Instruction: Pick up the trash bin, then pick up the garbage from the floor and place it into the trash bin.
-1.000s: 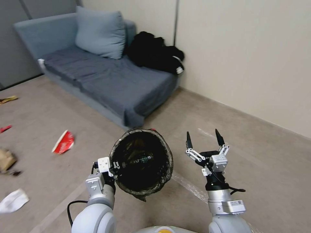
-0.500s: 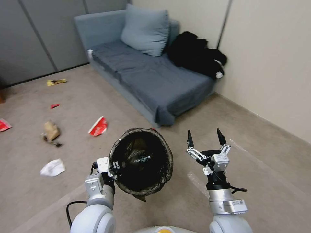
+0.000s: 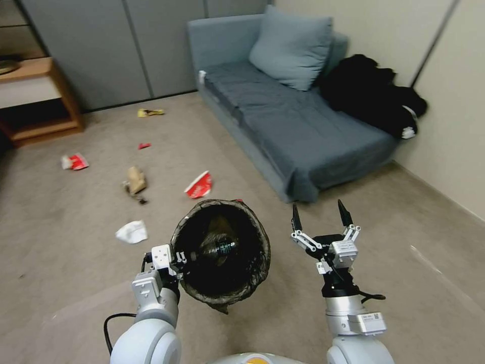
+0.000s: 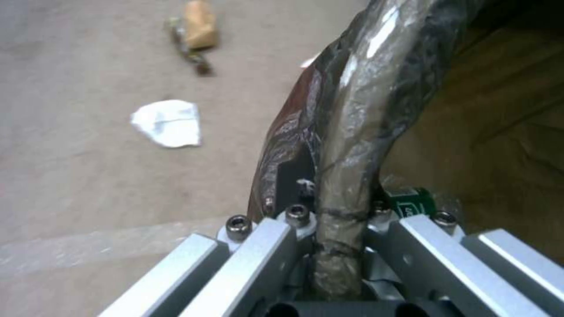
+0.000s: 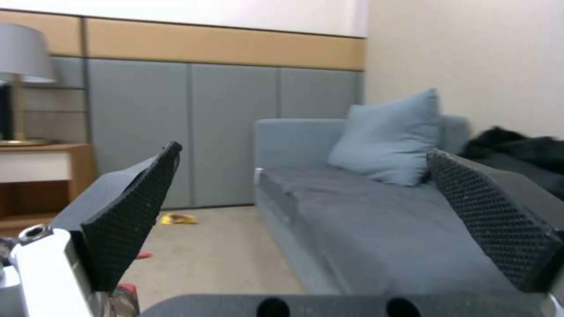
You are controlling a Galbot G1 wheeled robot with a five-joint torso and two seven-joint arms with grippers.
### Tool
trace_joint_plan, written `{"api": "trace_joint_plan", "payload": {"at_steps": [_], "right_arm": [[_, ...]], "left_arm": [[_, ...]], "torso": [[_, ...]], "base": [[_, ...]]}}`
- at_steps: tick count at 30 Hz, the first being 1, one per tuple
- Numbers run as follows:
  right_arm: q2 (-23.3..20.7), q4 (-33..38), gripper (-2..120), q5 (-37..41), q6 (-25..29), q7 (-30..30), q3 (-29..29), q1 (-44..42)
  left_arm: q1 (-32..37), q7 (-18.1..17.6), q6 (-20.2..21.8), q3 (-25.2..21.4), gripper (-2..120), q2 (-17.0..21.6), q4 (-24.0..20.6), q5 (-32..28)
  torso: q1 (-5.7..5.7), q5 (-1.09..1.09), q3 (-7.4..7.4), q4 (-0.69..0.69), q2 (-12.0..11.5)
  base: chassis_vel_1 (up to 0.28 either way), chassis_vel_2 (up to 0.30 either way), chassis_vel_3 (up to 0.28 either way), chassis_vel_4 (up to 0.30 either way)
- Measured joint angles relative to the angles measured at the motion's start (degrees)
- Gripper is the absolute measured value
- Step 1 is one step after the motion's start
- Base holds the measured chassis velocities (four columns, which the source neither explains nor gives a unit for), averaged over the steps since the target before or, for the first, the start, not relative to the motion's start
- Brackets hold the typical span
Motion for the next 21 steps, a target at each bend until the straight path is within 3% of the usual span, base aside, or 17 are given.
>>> {"api": "trace_joint_plan", "payload": {"at_steps": [21], "right_arm": [[0.3,0.0,100,-0.1,0.1,-0.1,-0.1,-0.1]], "left_arm": [[0.0,-0.1,-0.6,0.4,0,-0.2,0.6,0.3]], "torso": [[0.0,0.0,0.0,0.03,0.0]], "base": [[0.122,0.115,0.121,0.116]]}}
